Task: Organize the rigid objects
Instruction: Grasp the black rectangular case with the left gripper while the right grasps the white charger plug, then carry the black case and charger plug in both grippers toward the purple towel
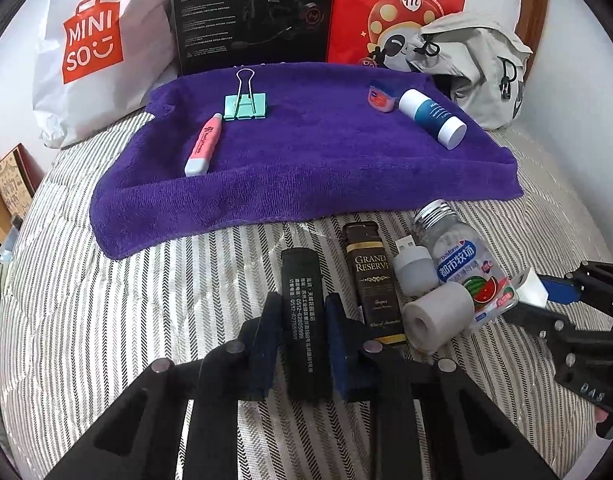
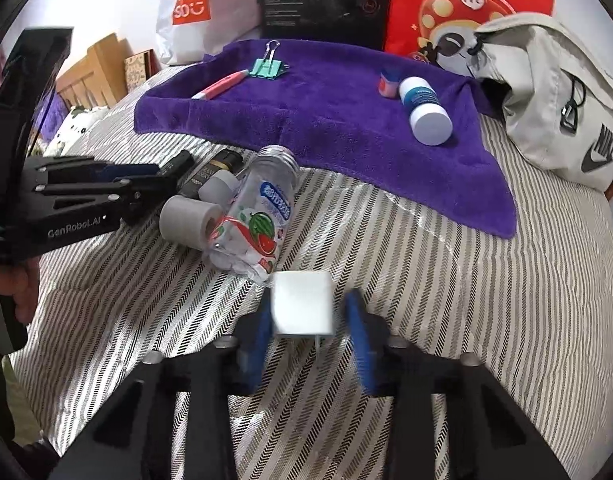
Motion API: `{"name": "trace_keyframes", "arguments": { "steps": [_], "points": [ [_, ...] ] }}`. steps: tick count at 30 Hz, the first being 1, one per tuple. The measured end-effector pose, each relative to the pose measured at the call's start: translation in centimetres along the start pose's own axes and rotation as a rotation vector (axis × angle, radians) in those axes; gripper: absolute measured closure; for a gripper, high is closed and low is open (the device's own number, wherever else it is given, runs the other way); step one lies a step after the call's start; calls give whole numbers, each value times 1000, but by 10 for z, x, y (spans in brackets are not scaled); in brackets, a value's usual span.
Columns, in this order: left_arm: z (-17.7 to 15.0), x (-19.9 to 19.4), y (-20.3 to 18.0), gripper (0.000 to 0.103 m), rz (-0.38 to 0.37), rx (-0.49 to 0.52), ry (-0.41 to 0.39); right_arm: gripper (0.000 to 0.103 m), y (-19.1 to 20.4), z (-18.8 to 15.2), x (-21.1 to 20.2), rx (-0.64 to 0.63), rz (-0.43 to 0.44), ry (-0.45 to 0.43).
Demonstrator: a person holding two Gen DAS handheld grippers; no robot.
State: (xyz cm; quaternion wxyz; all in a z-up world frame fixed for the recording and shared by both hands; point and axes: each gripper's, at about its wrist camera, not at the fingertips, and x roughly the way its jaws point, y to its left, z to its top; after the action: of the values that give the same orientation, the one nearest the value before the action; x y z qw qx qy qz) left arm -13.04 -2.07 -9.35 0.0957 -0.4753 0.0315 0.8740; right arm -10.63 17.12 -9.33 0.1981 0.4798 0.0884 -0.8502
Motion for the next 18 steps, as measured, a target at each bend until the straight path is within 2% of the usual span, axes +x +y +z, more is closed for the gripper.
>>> {"name": "trace_keyframes", "arguments": {
  "steps": [8, 18],
  "points": [
    [1, 0, 1, 82, -4, -5, 13, 76, -8, 1, -1, 46, 22, 15],
    [2, -16, 21, 82, -15, -42, -10, 76, -21, 9, -9, 84, -17, 15]
  ]
}}
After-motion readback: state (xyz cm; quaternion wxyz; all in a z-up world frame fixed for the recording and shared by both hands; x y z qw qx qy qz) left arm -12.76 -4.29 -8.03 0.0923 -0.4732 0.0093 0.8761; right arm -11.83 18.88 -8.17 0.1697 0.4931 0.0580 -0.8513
